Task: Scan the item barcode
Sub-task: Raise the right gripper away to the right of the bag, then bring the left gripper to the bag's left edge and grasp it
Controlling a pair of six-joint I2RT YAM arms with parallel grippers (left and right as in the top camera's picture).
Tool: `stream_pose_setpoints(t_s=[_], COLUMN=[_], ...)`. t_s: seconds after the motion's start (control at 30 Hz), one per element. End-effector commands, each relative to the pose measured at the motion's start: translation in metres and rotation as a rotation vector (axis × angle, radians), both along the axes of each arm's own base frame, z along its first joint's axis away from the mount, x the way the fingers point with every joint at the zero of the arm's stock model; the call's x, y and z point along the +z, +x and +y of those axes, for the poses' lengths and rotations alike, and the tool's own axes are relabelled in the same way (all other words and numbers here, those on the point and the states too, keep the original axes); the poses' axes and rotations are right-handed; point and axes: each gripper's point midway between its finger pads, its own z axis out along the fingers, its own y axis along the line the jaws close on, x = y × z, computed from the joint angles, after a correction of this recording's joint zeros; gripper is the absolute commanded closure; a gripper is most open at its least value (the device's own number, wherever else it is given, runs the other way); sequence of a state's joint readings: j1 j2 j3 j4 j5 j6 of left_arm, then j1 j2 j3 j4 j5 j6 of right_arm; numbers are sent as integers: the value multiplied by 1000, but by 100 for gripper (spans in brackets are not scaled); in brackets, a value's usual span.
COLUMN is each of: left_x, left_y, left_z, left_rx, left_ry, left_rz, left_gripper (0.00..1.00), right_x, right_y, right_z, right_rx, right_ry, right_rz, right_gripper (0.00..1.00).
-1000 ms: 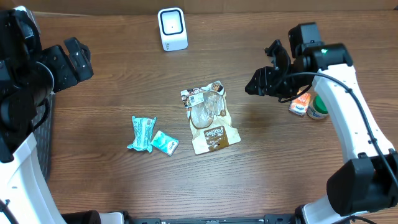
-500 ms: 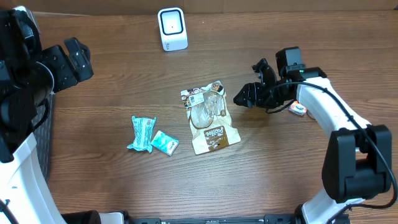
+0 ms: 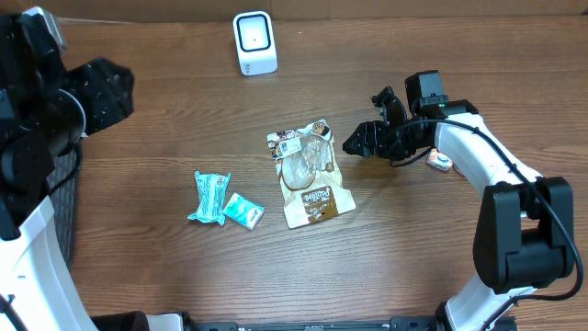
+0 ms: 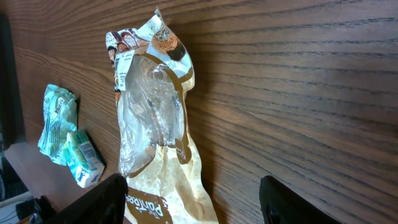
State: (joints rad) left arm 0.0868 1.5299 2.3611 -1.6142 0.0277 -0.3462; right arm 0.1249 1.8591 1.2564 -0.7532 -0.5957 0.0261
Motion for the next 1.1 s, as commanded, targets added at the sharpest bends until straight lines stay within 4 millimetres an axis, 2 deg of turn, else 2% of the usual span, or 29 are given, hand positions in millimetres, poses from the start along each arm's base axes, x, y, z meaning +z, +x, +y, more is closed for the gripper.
stream_pose_setpoints(t_s=[0.0,0.1,0.4,0.67,0.77,0.8,0.9,1.07], left_x=[-22,-50,-156,-240,-270,-289,-323,-359], left_y=[5,16,43,53,50,48,46,38], left_z=[-18,-31,-110,-181,-192,-194,-196,-208], left_rx=[-14,-38,-210,-352,-337,-316,-286,-279], left_ry=[-132,-148,-177,-238,-252,-255,-262,-313], left_rz=[74,151,324,325,373,422,521,642], left_gripper=[96,96,96,96,96,96,96,96], right_x=[-1,-1,-1,-1,-1,-1,-1,-2], right_y=[0,0,-2,-2,-2,-2,-2,-3], right_z=[1,1,1,1,1,1,1,1], right_rx=[-1,-1,-1,-2,-11,-17,-19,-19], right_ry=[12,12,12,12,13,14,14,13], right_rz=[6,7,12,13,22,27,29,35], right_gripper=[33,33,33,33,33,34,34,34])
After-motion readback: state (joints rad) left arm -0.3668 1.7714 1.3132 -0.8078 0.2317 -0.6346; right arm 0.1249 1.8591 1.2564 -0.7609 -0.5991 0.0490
